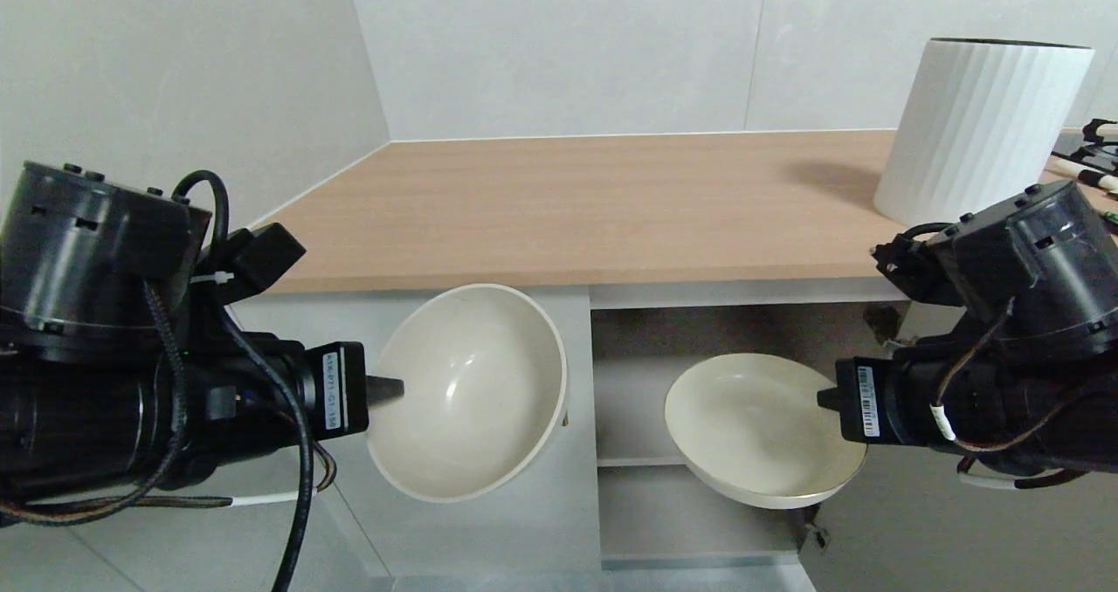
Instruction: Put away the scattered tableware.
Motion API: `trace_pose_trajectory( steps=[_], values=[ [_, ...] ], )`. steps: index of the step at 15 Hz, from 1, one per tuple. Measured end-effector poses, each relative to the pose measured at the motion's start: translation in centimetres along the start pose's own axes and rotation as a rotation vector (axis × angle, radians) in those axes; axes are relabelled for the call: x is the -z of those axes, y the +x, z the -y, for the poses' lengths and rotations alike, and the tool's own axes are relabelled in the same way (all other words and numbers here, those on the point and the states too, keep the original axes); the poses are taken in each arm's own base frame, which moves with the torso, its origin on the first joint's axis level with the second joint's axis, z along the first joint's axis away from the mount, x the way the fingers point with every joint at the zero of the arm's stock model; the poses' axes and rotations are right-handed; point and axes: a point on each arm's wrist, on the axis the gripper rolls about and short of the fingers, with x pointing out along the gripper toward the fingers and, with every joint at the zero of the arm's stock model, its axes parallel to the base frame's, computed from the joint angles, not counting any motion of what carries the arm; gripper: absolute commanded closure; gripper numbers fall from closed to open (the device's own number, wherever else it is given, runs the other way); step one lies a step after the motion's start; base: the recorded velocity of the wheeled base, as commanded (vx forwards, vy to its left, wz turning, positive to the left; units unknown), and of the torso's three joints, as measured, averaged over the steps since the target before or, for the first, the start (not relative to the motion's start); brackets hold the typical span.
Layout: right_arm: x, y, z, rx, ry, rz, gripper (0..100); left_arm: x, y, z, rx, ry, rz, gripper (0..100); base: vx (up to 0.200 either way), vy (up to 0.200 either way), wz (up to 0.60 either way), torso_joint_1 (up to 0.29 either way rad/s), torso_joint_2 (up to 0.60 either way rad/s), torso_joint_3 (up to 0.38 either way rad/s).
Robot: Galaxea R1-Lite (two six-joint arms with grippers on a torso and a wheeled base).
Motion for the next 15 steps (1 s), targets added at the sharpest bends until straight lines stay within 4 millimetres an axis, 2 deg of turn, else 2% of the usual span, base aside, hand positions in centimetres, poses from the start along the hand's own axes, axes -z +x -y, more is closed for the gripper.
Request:
trace_pose_trajectory(
  steps=[3,5,12,15],
  values=[
    [0.1,0.6,-0.1,0.009,-0.004,-0.014,100,0.0,0.1,0.0,-0.001,0.000,-0.002,100,0.000,0.000,0.00,-0.045,0.43,0.383],
    [0.3,1.0,-0.2,0.016,-0.009,-0.027,100,0.0,0.1,0.0,-0.002,0.000,-0.003,100,0.000,0.000,0.00,-0.019,0.20,0.188],
    [1.1,2.2,-0.1,0.039,-0.033,-0.076,100,0.1,0.4,0.0,-0.007,0.002,-0.013,100,0.000,0.000,0.00,-0.001,0.02,0.014],
    [2.1,4.8,-0.1,0.087,-0.082,-0.142,100,0.3,1.3,-0.1,-0.023,0.006,-0.042,100,0.000,0.000,0.00,0.000,0.00,0.000]
  ],
)
